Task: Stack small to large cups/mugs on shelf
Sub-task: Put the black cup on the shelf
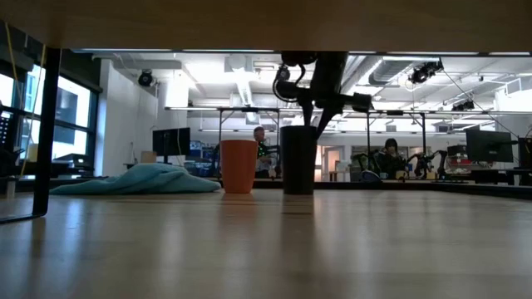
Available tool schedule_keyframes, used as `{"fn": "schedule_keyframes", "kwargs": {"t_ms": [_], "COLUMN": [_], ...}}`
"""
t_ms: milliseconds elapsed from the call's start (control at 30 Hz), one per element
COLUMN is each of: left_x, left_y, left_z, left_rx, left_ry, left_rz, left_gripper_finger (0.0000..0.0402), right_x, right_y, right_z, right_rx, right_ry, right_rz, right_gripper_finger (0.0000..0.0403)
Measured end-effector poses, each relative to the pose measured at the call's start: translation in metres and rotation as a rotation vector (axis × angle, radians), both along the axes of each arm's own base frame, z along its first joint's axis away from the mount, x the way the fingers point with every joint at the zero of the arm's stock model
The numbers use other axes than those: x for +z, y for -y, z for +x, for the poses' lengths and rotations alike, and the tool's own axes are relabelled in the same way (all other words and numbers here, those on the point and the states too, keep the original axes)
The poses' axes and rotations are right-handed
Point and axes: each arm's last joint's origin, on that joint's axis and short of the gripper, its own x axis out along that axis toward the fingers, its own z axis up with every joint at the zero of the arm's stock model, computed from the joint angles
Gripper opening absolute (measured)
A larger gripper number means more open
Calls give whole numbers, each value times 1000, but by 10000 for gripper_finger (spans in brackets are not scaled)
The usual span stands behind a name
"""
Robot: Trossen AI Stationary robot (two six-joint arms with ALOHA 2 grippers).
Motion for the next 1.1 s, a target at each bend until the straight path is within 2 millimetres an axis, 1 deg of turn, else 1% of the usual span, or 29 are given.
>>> {"fn": "schedule_keyframes", "kwargs": {"t_ms": [100, 300, 567, 933, 1000, 1100], "left_x": [0, 0, -4, -8, -9, -10], "left_y": [-1, -3, -7, -12, -12, -13], "left_z": [3, 15, 36, 56, 60, 65], "left_rx": [0, -7, -39, -45, -46, -46], "left_ry": [0, -28, -83, -138, -147, -159], "left_rz": [0, 9, 2, 0, -3, -6], "left_gripper_finger": [117, 117, 117, 117, 117, 117], "right_x": [0, 0, 0, 1, 2, 3], "right_y": [-6, -20, -36, -59, -63, -68], "right_z": [1, 6, 12, 20, 22, 26], "right_rx": [58, 158, 247, 358, 376, 422], "right_ry": [5, 29, 46, 74, 87, 113], "right_rz": [25, 64, 83, 85, 77, 55], "right_gripper_finger": [80, 80, 80, 80, 82, 97]}}
